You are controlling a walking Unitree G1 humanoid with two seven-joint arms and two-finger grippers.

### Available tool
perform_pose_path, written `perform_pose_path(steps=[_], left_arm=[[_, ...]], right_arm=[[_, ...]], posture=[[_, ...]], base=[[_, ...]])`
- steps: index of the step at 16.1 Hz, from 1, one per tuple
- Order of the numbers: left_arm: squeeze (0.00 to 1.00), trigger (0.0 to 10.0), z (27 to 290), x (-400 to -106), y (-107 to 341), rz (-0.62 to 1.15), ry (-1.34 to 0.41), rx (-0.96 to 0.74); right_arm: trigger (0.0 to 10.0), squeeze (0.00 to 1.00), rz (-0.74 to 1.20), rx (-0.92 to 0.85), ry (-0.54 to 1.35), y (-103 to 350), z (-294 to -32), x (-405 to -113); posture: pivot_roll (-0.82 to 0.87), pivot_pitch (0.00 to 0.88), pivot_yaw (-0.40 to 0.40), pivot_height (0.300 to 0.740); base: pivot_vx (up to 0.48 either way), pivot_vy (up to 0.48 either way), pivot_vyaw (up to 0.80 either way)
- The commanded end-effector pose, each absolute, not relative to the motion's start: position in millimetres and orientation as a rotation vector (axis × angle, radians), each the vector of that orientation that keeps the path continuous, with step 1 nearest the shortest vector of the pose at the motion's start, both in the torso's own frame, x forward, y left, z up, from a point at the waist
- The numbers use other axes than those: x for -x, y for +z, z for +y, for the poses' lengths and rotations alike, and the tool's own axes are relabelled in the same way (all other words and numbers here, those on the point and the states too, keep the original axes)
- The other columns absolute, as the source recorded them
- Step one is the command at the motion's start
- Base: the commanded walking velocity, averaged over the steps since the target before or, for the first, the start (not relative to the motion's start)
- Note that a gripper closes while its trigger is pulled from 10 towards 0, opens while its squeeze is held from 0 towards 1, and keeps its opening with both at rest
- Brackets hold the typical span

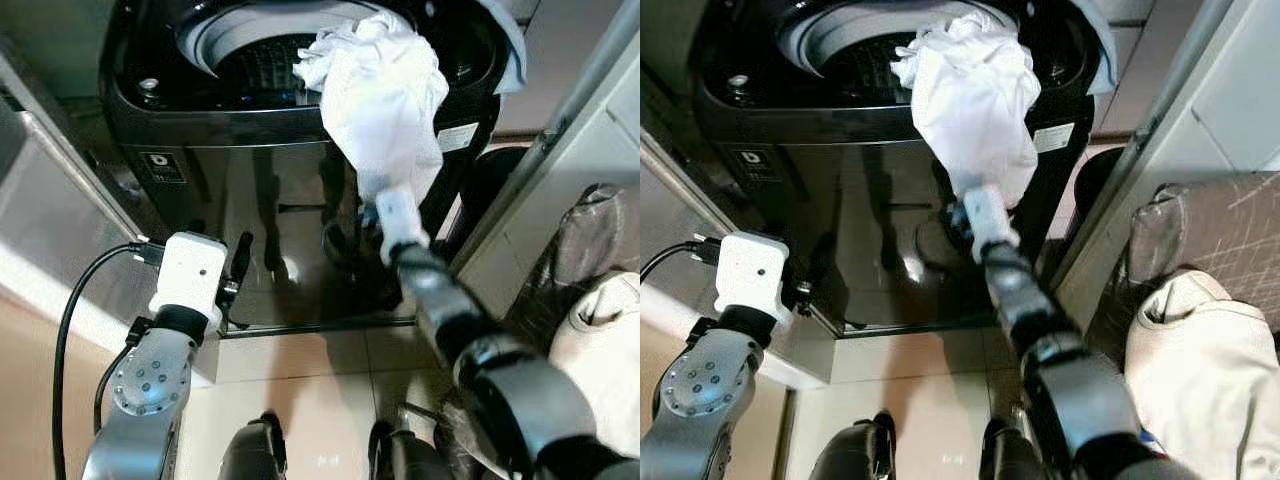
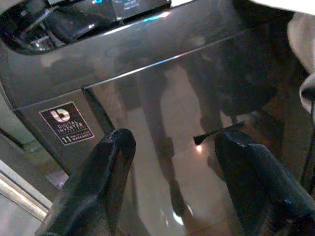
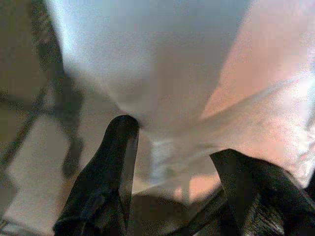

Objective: Clothes washing

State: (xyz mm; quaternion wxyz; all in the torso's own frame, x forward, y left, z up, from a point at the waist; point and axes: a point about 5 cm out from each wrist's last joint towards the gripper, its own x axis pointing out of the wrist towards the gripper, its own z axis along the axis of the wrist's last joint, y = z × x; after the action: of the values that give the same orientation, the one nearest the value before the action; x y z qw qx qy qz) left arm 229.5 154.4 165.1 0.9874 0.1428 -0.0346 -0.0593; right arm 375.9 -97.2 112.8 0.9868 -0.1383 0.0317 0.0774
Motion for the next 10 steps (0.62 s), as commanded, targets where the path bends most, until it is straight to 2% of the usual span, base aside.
perform_pose_path(steps=[1, 2, 3, 6, 7, 10], left_arm=[[0.00, 10.0, 153, -226, 165, -0.060, -0.128, -0.289], [0.00, 10.0, 151, -226, 166, -0.058, -0.130, -0.286], [0.00, 10.0, 150, -226, 166, -0.058, -0.132, -0.282], [0.00, 10.0, 146, -224, 165, -0.049, -0.138, -0.273], [0.00, 10.0, 145, -224, 166, -0.049, -0.139, -0.272], [0.00, 10.0, 146, -223, 165, -0.043, -0.139, -0.272]], right_arm=[[10.0, 1.00, 0.062, 0.308, 0.140, 111, -99, -375], [10.0, 1.00, 0.056, 0.329, 0.122, 113, -102, -377], [10.0, 0.00, 0.029, 0.355, 0.102, 118, -105, -379], [10.0, 0.00, 0.005, 0.357, 0.060, 128, -109, -384], [0.0, 0.00, 0.036, 0.288, 0.051, 128, -110, -386], [0.0, 0.00, 0.076, 0.177, 0.056, 130, -104, -388]], posture=[[0.24, 0.270, 0.036, 0.740], [0.24, 0.270, 0.036, 0.740], [0.23, 0.274, 0.029, 0.740], [0.23, 0.280, 0.025, 0.740], [0.24, 0.281, 0.025, 0.740], [0.25, 0.280, 0.023, 0.740]], base=[[0.000, 0.000, 0.00], [0.000, 0.000, 0.00], [0.000, 0.000, 0.00], [0.000, 0.000, 0.00], [0.000, 0.000, 0.00], [0.000, 0.000, 0.00]])
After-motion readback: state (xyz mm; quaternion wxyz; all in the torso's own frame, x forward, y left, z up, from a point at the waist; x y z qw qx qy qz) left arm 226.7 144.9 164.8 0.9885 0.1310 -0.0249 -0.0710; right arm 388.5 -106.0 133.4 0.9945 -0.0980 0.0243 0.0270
